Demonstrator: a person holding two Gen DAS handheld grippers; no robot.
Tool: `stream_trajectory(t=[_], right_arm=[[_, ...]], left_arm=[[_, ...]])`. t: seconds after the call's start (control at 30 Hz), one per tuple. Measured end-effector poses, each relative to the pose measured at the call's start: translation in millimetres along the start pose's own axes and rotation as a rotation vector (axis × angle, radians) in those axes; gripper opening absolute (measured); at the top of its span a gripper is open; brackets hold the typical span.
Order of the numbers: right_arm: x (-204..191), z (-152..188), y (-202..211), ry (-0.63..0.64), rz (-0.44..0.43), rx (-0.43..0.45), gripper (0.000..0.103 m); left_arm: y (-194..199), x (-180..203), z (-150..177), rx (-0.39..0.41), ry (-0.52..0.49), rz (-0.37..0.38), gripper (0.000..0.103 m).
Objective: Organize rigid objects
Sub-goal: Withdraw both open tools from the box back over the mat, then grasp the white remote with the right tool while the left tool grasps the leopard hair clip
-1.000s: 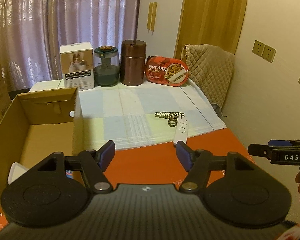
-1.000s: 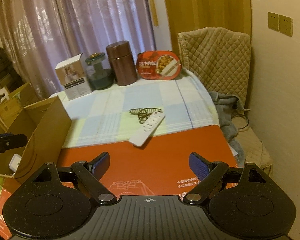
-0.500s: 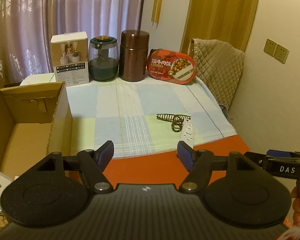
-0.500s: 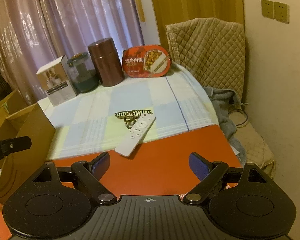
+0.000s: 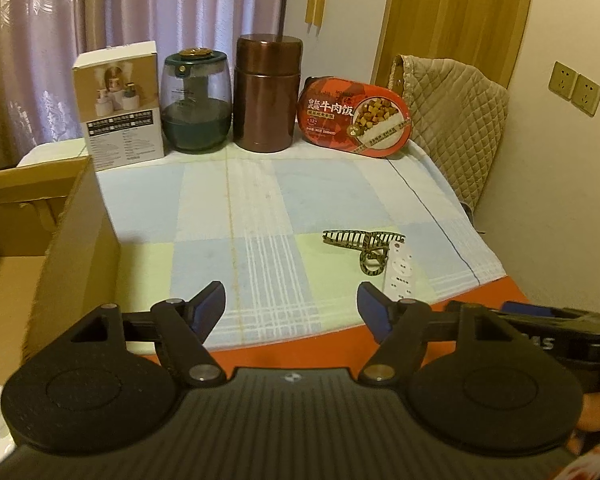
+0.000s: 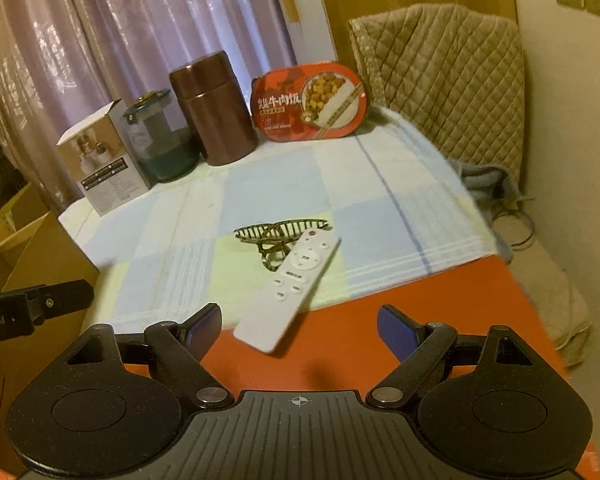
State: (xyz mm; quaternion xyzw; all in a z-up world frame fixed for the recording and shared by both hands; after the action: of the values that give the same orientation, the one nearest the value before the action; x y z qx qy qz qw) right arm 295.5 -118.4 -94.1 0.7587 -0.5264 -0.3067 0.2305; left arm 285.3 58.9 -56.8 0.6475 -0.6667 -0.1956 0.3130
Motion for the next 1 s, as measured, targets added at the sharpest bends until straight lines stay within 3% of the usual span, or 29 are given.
stream_trajectory(t=[0.17,0.4,0.47,0.53,0.7,0.73,0.8,1.0], right_arm=[[-0.9,-2.9,-37.3,-0.024,0.005,-0.012,0.081],[-10.2,-0.9,-75.6,-0.007,0.008,-0.058,0.069],[-11.9,0.4,-81.6,-0.003,0.018,-0.067,0.064],[-12.9,1.1,-86.3,0.013,0.023,-0.080,0.051],[-9.1,4.4,-84.4,0.066,0.028,-0.098,0.037],[-5.9,4.9,-79.1,0.087,0.031,-0.092,0.028],[-0.9,4.5,-68.7,0.127,0.037,-0.084,0.020],[18.7,7.4,-51.5,0.193,0.083,-0.086,0.019]], left_arm=[[-18.2,-3.8,-6.2,-0.008,0.004,-0.006,0.069],[-35.4,-9.5,-8.0,-0.021,0.013,-0.003,0.070],[-38.9,-10.3,-7.3,-0.025,0.017,0.001,0.070],[-41.6,-11.0,-6.0,-0.030,0.019,0.003,0.070],[-43.0,-10.1,-1.6,-0.037,0.017,0.008,0.070],[-42.3,-10.1,-0.6,-0.037,0.018,0.009,0.070],[-41.6,-9.6,1.2,-0.039,0.021,0.011,0.070],[-42.0,-2.3,7.2,-0.050,0.022,0.023,0.070]])
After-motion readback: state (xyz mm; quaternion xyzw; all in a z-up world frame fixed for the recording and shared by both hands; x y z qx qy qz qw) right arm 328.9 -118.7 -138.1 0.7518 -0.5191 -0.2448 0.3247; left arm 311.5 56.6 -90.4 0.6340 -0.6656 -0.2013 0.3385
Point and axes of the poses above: each gripper's, at about its wrist camera, not at the fingertips, and y roughly against the way its jaws point, x to its right, z to its underside, the point moved 2 cm from there along -y, roughly the way its jaws point, and after that the axes turned 5 degrees about y, right-handed, at the moved point
